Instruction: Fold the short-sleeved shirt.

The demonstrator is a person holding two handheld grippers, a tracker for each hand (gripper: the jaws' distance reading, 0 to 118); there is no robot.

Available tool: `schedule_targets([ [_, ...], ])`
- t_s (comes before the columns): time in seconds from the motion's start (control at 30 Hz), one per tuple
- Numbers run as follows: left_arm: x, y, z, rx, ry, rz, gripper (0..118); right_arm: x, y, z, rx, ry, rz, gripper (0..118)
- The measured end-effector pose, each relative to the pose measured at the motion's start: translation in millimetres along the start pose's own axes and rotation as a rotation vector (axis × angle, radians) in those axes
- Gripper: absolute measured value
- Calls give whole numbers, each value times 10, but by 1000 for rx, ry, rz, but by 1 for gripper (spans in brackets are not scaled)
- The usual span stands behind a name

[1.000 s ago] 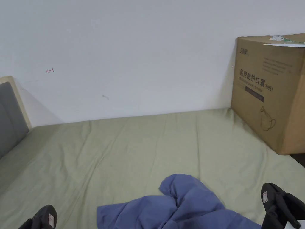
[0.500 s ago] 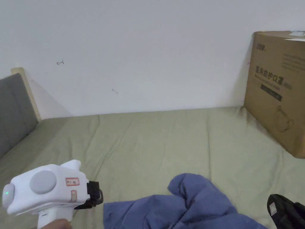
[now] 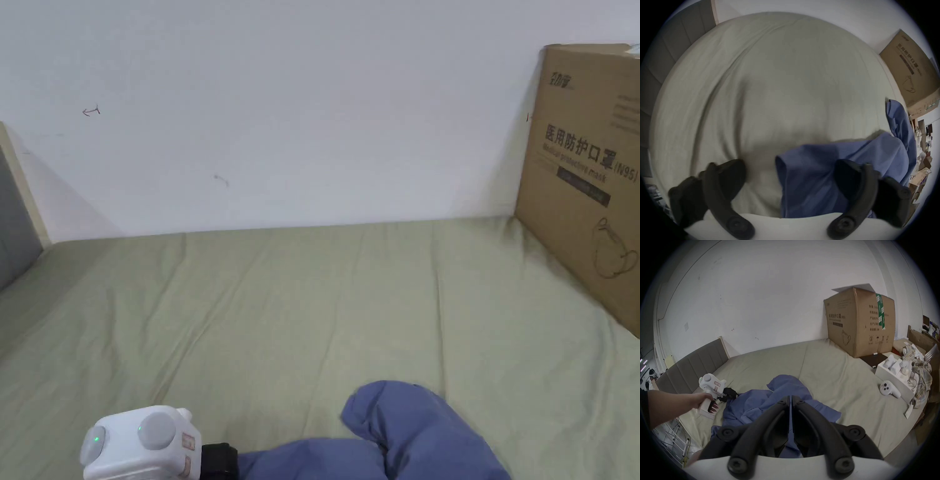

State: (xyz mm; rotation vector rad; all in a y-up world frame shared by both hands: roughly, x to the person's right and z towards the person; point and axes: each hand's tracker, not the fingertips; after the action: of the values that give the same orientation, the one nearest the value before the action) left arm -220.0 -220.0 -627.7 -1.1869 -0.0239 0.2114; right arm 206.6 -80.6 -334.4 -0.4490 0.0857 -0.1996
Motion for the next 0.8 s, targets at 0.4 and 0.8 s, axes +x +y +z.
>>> schedule_targets([
  [0.4, 285, -519, 731, 233, -61, -66, 0, 266, 227, -399, -202, -44, 25, 4],
  [0.8, -47, -1418, 1574, 497, -151, 61, 0, 163, 1254, -2958, -700, -15, 0, 21],
])
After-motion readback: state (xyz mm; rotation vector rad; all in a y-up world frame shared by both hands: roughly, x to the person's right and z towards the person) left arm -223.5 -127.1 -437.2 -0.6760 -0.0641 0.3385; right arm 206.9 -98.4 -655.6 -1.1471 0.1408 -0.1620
